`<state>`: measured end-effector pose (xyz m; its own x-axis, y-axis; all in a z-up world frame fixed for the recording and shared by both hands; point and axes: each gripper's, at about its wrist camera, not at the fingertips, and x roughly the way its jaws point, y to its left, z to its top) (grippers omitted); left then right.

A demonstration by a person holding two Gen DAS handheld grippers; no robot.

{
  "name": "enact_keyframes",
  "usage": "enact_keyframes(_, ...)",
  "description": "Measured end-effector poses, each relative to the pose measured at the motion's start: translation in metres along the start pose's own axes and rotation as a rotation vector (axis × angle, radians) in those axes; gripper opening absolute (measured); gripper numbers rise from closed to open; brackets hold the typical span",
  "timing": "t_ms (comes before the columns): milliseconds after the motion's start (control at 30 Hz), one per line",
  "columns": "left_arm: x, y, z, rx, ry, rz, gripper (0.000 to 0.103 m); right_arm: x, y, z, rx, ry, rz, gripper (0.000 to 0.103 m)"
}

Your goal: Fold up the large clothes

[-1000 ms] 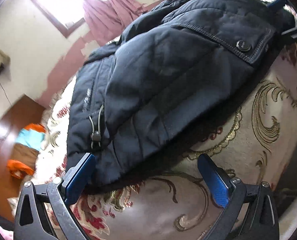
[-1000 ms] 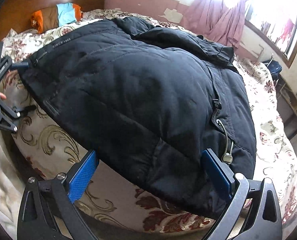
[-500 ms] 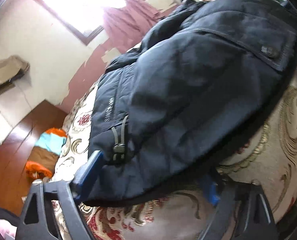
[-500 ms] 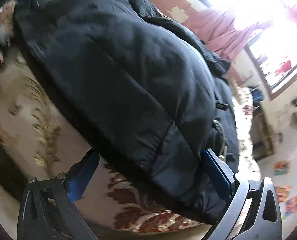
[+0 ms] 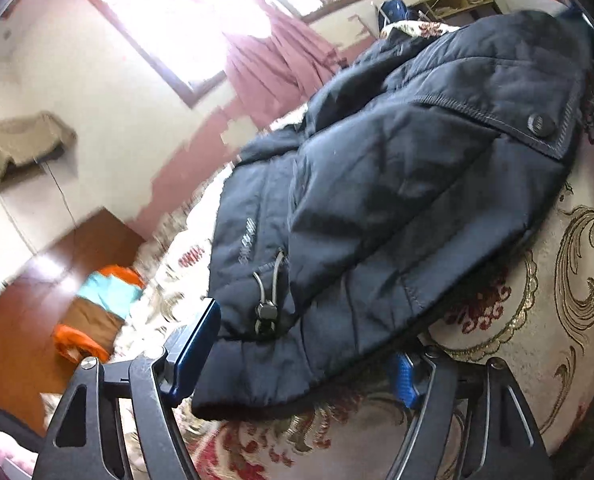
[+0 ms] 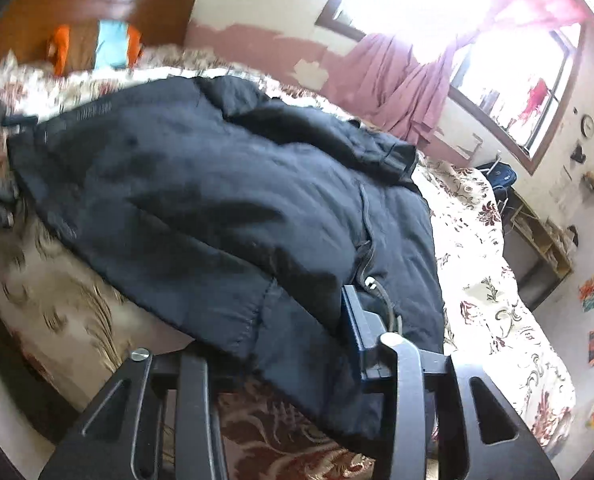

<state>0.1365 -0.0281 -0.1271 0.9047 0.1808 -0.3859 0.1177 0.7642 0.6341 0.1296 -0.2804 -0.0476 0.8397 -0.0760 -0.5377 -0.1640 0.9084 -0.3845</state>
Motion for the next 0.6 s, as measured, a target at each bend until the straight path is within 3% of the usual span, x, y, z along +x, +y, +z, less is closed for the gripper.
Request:
enact_keyframes(100, -0.008, -0.007, -0.001, 0.036, -0.046, 0.029, 0.063, -0.011, -0.008, 0.009, 0.081, -0.053, 0.021, 0.027)
enact_keyframes(200, -0.01, -0.014, -0.002, 0.072, -0.071, 0.019, 0.045, -0.015, -0.023, 0.019, 0.148, -0.095, 0.04, 0.024)
enact_keyframes(333, 0.003, -0.024, -0.002, 0.13, -0.024, 0.04, 0.024, -0.016, -0.029, 0.019, 0.201, -0.115, 0.034, 0.024)
enact_keyframes(400, 0.008, -0.021, 0.0, 0.123, -0.01, 0.028, 0.021, -0.005, -0.036, 0.019, 0.226, -0.099, 0.039, 0.024)
enact_keyframes(433, 0.008, -0.019, 0.002, 0.12, -0.017, 0.021, 0.012, -0.002, -0.036, 0.017, 0.229, -0.095, 0.033, 0.024)
enact_keyframes(600, -0.009, 0.007, 0.014, 0.048, -0.103, 0.056, 0.008, -0.008, -0.036, 0.003, 0.275, -0.108, 0.037, 0.016)
